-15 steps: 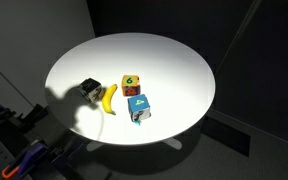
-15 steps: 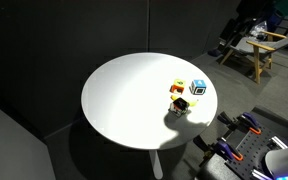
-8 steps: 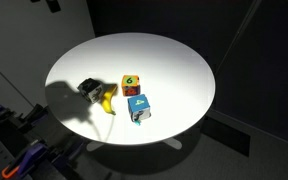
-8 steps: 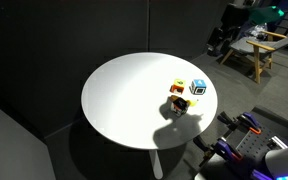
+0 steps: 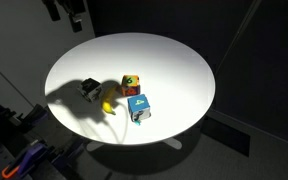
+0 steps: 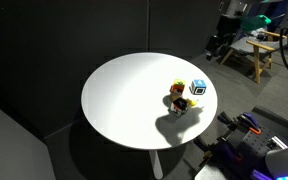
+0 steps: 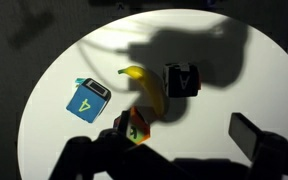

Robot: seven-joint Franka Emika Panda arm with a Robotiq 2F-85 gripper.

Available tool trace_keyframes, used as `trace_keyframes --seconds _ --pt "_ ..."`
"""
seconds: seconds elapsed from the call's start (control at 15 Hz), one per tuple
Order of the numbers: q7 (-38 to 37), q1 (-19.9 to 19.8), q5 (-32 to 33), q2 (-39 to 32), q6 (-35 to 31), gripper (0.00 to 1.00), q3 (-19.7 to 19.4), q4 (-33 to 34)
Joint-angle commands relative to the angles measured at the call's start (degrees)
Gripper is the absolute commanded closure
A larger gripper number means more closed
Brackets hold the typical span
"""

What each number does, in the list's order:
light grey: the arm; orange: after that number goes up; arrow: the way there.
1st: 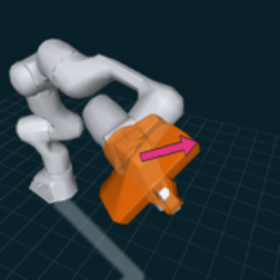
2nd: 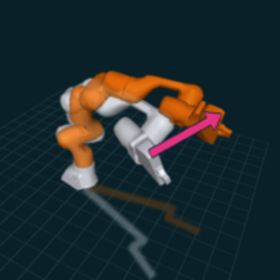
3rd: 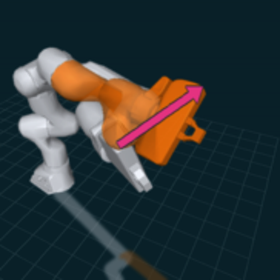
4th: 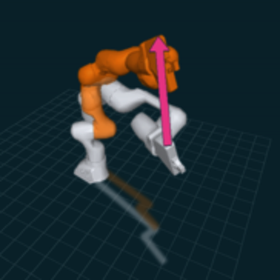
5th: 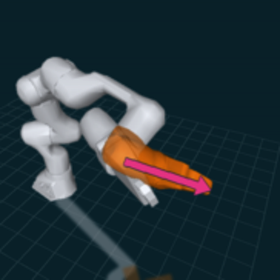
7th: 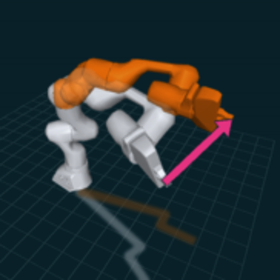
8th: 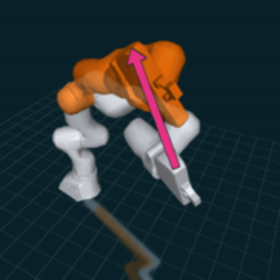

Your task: Pick up the block with the number four on it and move it to the left side of the table

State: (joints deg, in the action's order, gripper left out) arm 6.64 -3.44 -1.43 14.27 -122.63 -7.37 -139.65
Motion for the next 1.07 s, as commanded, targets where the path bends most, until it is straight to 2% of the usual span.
trace_keyframes --seconds 0.0,0.67,1.0 --pt "6.1 -0.9 0.5 -3.3 0.1 0.0 -1.1 2.5" --pt "14.8 -4.7 2.2 -6.8 0.6 0.0 -4.5 5.3" --pt "20.1 -5.9 5.5 -6.7 -3.0 0.0 -5.6 5.3"
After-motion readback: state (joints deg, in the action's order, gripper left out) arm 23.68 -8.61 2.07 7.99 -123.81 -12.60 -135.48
